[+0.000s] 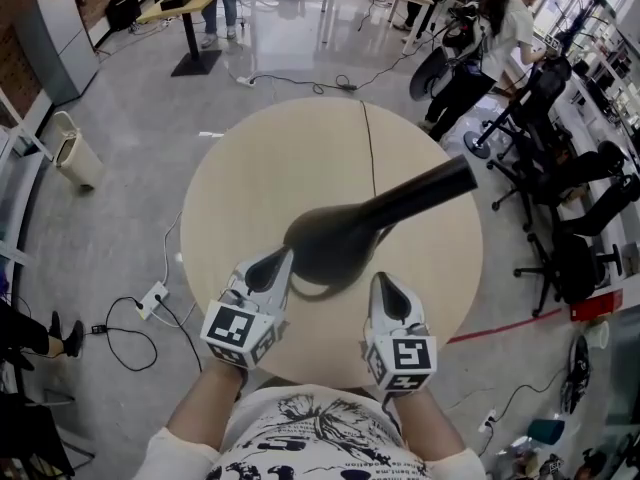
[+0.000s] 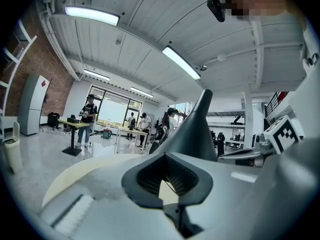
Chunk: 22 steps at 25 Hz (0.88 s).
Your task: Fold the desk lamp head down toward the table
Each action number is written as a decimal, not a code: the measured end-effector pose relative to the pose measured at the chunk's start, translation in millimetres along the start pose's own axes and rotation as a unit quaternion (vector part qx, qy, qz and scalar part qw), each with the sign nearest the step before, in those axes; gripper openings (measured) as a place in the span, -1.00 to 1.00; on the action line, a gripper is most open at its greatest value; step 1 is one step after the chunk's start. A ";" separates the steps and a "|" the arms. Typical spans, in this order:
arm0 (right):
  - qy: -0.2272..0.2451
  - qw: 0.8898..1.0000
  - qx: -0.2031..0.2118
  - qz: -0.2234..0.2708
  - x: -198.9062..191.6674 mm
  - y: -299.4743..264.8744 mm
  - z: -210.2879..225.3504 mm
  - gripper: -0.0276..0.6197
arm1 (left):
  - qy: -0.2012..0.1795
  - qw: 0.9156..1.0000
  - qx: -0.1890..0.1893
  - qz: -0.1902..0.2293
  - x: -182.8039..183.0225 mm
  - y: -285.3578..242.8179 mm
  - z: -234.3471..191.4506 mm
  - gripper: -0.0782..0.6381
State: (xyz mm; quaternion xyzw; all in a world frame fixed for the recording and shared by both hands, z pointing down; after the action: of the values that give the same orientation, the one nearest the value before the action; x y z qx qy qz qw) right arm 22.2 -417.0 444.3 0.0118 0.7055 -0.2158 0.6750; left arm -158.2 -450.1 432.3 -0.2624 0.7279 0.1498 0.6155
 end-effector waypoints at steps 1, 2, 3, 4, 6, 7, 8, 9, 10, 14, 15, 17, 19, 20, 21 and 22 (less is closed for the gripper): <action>0.000 1.000 0.001 0.000 -0.6 -0.6 -0.2 -0.89 | 0.002 1.000 -0.001 -0.002 -2.7 0.0 -0.5 -0.77; 0.001 1.000 0.002 0.000 -1.2 -1.2 -0.9 -0.89 | 0.003 1.000 -0.003 -0.002 -4.7 0.6 -1.4 -0.78; 0.001 1.000 0.004 0.000 -1.5 -1.6 -2.1 -0.89 | 0.004 1.000 -0.004 -0.003 -6.1 1.9 -2.8 -0.78; 0.001 1.000 0.006 0.000 -1.5 -1.6 -3.4 -0.89 | 0.004 1.000 -0.005 -0.002 -6.8 3.2 -4.3 -0.78; 0.001 1.000 0.009 0.001 -1.3 -0.5 -5.0 -0.89 | 0.005 1.000 -0.005 -0.002 -7.7 4.0 -5.0 -0.78; 0.000 1.000 0.011 0.002 -1.1 0.5 -5.1 -0.89 | 0.006 1.000 -0.004 -0.001 -8.1 3.4 -4.2 -0.78; -0.001 1.000 0.011 0.002 -1.0 1.5 -4.6 -0.89 | 0.009 1.000 -0.003 0.001 -8.6 2.7 -3.3 -0.79; -0.001 1.000 0.012 0.003 -1.0 2.6 -3.8 -0.89 | 0.010 1.000 -0.002 0.001 -9.2 2.2 -2.8 -0.80; -0.001 1.000 0.013 0.004 -1.1 3.5 -3.3 -0.89 | 0.008 1.000 -0.001 -0.001 -10.0 2.2 -2.9 -0.80; 0.000 1.000 0.015 0.008 -0.3 7.7 -3.7 -0.89 | -0.030 0.999 0.014 -0.001 -6.8 10.3 -0.3 -0.77; 0.000 1.000 0.015 0.011 1.1 8.9 -4.2 -0.89 | -0.037 0.999 0.015 0.007 -2.7 14.3 3.0 -0.77; 0.000 1.000 0.013 0.018 4.3 12.1 -6.4 -0.89 | -0.042 0.999 0.011 0.025 6.0 23.5 11.5 -0.77; 0.000 1.000 0.013 0.028 7.2 15.9 -10.1 -0.89 | -0.035 0.999 0.005 0.036 13.1 33.9 19.7 -0.77; 0.001 0.999 0.013 0.033 8.6 18.3 -12.4 -0.89 | -0.032 0.999 0.003 0.039 15.7 39.6 23.0 -0.77; 0.003 0.999 0.013 0.038 10.0 21.5 -15.1 -0.89 | -0.030 0.999 0.004 0.042 17.7 45.7 25.8 -0.77; 0.005 0.999 0.011 0.044 10.9 25.6 -18.2 -0.89 | -0.030 0.999 0.005 0.044 18.6 52.5 28.6 -0.77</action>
State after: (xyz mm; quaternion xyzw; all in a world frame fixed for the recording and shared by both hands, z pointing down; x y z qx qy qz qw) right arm 11.9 -390.9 426.4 0.0513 0.7055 -0.1941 0.6797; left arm -166.6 -395.4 403.0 -0.2221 0.7207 0.1811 0.6313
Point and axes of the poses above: the fingertips, and each gripper's own axes: y backward along the fingers, z to its right, x out of its top, the point moved 3 cm from there along y, backward along the fingers, and after that the axes turned 1 degree about y, right-handed, at the moved point
